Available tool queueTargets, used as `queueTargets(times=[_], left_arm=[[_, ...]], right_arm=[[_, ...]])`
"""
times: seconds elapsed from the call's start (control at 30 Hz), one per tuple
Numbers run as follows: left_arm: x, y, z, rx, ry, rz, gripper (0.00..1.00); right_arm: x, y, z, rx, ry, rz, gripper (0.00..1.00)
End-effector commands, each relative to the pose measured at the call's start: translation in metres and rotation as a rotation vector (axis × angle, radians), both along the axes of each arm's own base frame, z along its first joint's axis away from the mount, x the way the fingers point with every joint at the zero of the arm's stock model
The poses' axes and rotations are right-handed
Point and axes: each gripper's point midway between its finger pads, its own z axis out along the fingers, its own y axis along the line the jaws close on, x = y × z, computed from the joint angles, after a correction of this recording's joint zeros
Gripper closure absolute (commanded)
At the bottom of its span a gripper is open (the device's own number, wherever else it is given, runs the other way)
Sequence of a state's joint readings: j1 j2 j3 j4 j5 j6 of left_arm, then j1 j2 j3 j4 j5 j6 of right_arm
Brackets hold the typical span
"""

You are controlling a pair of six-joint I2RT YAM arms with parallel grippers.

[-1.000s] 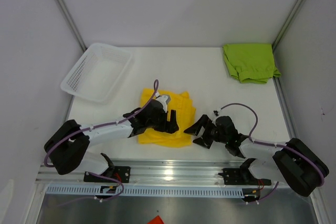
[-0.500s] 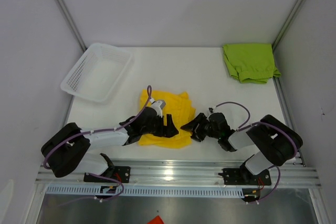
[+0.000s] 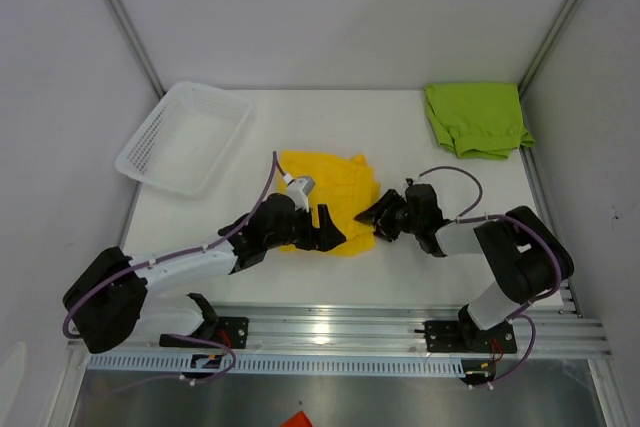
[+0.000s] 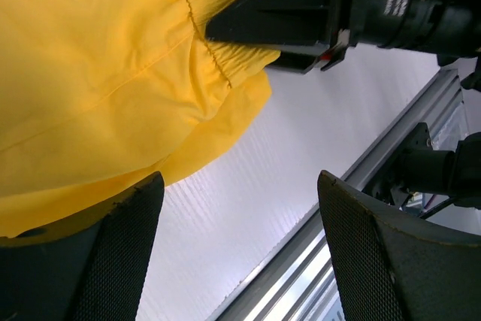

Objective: Fold and stack the shorts
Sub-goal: Neatly place the folded shorts to the corner

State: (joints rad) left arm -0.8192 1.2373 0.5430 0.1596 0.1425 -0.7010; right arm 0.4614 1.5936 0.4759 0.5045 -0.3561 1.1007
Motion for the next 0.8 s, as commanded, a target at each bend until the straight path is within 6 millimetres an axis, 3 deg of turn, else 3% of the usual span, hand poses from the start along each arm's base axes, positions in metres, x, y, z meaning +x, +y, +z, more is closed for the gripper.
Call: queueTargets(times=[0.0,0.07,0.17,0.23,0.4,0.47,0.5,0.57,0.77], left_arm=[[0.016,0.005,0.027,0.014,-0.080,0.035,0.15],[0.024,0.010,0.031,0.027,-0.092,0.052,0.16],[0.035,0.014,0.033,0.025,-0.094,0.061,0.16],[0.043,0.014,0.038,0.029,-0.114,0.064,0.16],[0.072,0.018,0.046,0.080,-0.162,0.110,0.16],[0.087,0.028,0.025,0.159,-0.145,0.155,0.15],[0.095,0.026,0.027,0.159,-0.146,0.161,0.16],[0.102,0.025,0.012,0.177,-0.110,0.164,0.16],[0.106,0.025,-0.026,0.232,-0.043,0.175,0.16]], right_arm=[[-0.007,0.003,-0.007,-0.037,-0.002,0.082,0.36],[-0.009,0.002,-0.010,-0.045,0.001,0.083,0.20],[-0.008,-0.001,-0.011,-0.061,-0.006,0.077,0.05],[-0.008,-0.004,-0.012,-0.077,-0.011,0.079,0.01],[0.004,-0.014,-0.010,-0.070,-0.025,0.063,0.01],[0.006,-0.014,-0.010,-0.061,-0.024,0.069,0.01],[0.006,-0.013,-0.011,-0.056,-0.024,0.071,0.01],[0.005,-0.012,-0.012,-0.044,-0.014,0.073,0.01],[0.006,-0.008,-0.018,0.043,0.011,0.065,0.00]])
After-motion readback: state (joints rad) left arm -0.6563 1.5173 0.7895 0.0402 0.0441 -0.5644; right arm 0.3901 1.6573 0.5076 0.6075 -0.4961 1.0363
